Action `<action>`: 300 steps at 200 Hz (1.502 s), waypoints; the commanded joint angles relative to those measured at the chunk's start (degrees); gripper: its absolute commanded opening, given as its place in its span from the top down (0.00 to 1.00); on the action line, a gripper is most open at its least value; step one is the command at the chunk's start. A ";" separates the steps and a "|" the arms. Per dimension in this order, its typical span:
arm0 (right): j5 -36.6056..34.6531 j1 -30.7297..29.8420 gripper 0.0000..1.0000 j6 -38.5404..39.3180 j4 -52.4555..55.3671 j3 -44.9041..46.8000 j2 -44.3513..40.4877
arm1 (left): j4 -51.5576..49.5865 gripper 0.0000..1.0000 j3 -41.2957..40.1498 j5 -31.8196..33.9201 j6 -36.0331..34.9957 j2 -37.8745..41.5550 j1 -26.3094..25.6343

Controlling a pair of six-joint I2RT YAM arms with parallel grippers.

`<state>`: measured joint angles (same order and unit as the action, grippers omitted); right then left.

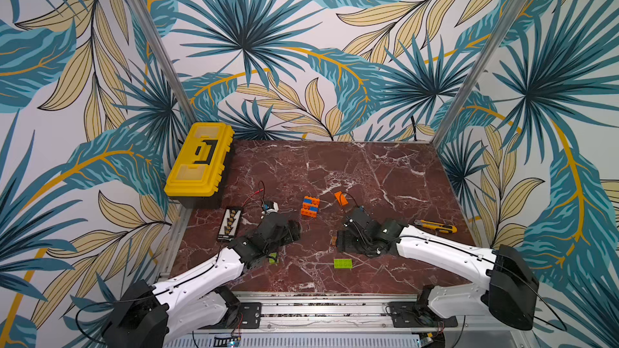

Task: Assemble the number 5 with lego
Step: Pick up the lego brick from the center of the board.

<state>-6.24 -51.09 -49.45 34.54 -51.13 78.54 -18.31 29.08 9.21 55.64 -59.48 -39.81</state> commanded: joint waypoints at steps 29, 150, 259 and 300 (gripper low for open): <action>-0.91 -5.42 0.09 3.03 -4.86 -4.78 3.99 | -26.65 0.19 2.12 -1.41 11.18 7.09 0.42; -2.58 -6.89 0.06 0.67 -8.97 -1.97 4.19 | -26.53 0.40 8.95 -4.73 -0.08 -8.37 0.43; -0.77 -4.17 0.06 -2.10 -12.49 3.48 0.95 | -26.97 0.51 10.60 -2.87 -3.71 -15.93 0.40; -0.55 -3.76 0.06 -2.14 -12.57 3.76 0.69 | -25.95 0.58 10.47 -2.69 -4.48 -15.23 0.39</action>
<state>-7.05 -55.20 -50.81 22.31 -48.86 80.34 -44.82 38.09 5.56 52.27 -75.33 -39.64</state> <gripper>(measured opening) 0.941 0.427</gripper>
